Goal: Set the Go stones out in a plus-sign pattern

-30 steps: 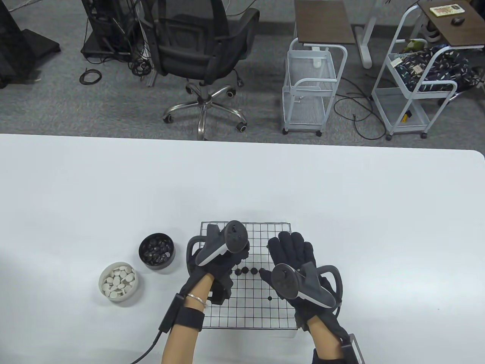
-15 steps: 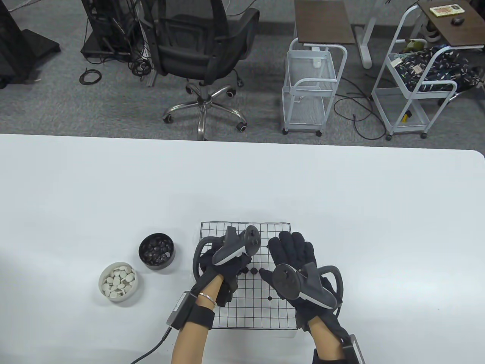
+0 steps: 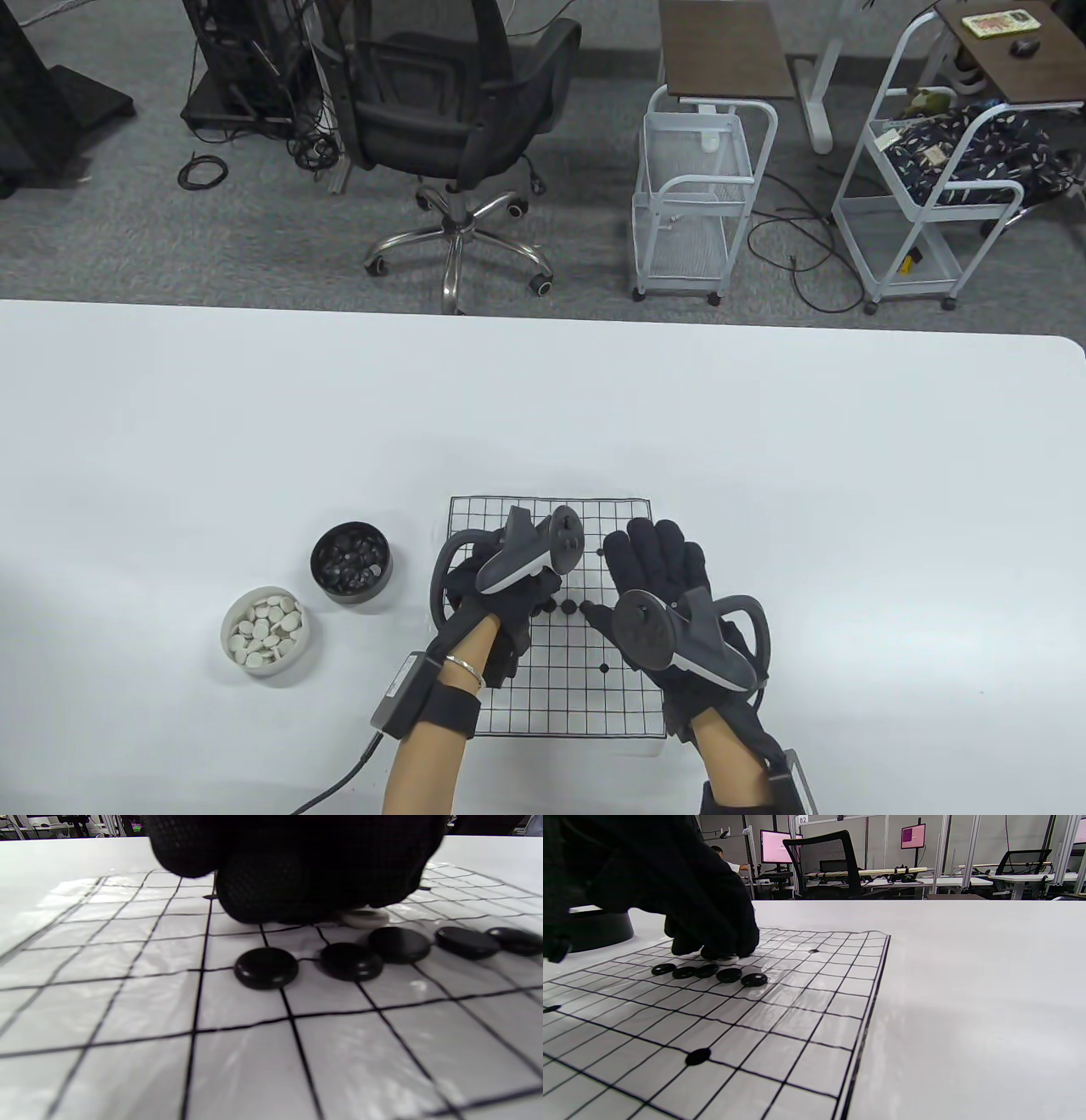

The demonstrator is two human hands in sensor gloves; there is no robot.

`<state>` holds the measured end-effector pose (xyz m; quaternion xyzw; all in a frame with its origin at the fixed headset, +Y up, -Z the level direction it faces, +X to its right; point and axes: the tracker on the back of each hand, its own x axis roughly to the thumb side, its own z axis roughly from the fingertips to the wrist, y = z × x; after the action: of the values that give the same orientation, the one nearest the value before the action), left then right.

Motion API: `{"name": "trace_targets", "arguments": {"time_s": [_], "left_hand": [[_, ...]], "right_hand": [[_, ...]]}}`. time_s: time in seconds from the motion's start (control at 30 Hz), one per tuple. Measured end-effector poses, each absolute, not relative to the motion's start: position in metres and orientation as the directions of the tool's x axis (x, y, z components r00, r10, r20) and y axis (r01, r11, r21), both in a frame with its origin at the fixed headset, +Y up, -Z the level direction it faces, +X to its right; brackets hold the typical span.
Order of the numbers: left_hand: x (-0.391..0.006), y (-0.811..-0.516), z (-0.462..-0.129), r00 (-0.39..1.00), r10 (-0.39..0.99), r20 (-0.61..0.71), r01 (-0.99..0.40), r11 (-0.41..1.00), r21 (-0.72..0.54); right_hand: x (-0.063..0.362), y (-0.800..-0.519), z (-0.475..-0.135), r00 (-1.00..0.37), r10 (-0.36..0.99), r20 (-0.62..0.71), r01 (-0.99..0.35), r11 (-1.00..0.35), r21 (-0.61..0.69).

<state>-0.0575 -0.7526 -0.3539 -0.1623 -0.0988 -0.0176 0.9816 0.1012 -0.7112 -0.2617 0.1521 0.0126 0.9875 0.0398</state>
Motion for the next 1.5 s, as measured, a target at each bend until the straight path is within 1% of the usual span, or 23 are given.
{"name": "trace_targets", "arguments": {"time_s": [0.13,0.2,0.3,0.37,0.47,0.53,0.63,0.77,0.87,0.93,1.07,1.17,1.27,1.5], "left_hand": [[-0.062,-0.748,-0.352,0.976,-0.032,0.213,0.096,0.949,-0.3],[-0.067,-0.741,-0.35,0.973,-0.047,0.226,0.11,0.954,-0.279],[-0.085,-0.722,-0.343,0.962,-0.089,0.257,0.147,0.965,-0.217],[-0.103,-0.708,-0.337,0.956,-0.14,0.257,0.184,0.97,-0.157],[-0.138,-0.691,-0.325,0.952,-0.212,0.22,0.237,0.967,-0.093],[-0.17,-0.682,-0.313,0.95,-0.266,0.163,0.279,0.958,-0.064],[-0.209,-0.677,-0.3,0.945,-0.319,0.066,0.323,0.945,-0.057],[-0.258,-0.683,-0.285,0.932,-0.357,-0.069,0.346,0.929,-0.134],[-0.282,-0.694,-0.28,0.917,-0.371,-0.145,0.343,0.921,-0.187],[-0.295,-0.707,-0.279,0.904,-0.39,-0.177,0.345,0.907,-0.24],[-0.303,-0.726,-0.28,0.854,-0.483,-0.193,0.408,0.853,-0.326],[-0.303,-0.732,-0.283,0.846,-0.495,-0.199,0.416,0.846,-0.333],[-0.301,-0.741,-0.288,0.841,-0.507,-0.187,0.416,0.829,-0.374],[-0.297,-0.748,-0.29,0.81,-0.555,-0.189,0.471,0.808,-0.353]], "right_hand": [[0.101,-0.711,-0.262,-0.95,0.081,0.301,-0.074,-0.997,0.036],[0.101,-0.711,-0.262,-0.95,0.081,0.301,-0.074,-0.997,0.036],[0.101,-0.711,-0.262,-0.949,0.082,0.304,-0.075,-0.997,0.036],[0.101,-0.71,-0.262,-0.949,0.08,0.305,-0.073,-0.997,0.035],[0.1,-0.71,-0.262,-0.949,0.078,0.306,-0.071,-0.997,0.034],[0.099,-0.71,-0.262,-0.949,0.074,0.306,-0.067,-0.997,0.034],[0.099,-0.71,-0.262,-0.95,0.069,0.306,-0.062,-0.997,0.035],[0.098,-0.71,-0.262,-0.95,0.062,0.305,-0.054,-0.998,0.036],[0.097,-0.71,-0.262,-0.95,0.062,0.306,-0.053,-0.998,0.036],[0.097,-0.71,-0.262,-0.95,0.06,0.307,-0.052,-0.998,0.035],[0.096,-0.71,-0.262,-0.949,0.058,0.309,-0.049,-0.998,0.038],[0.096,-0.71,-0.261,-0.949,0.055,0.31,-0.045,-0.998,0.037],[0.096,-0.71,-0.261,-0.949,0.053,0.31,-0.044,-0.998,0.035],[0.095,-0.71,-0.261,-0.95,0.051,0.309,-0.041,-0.998,0.037]]}}
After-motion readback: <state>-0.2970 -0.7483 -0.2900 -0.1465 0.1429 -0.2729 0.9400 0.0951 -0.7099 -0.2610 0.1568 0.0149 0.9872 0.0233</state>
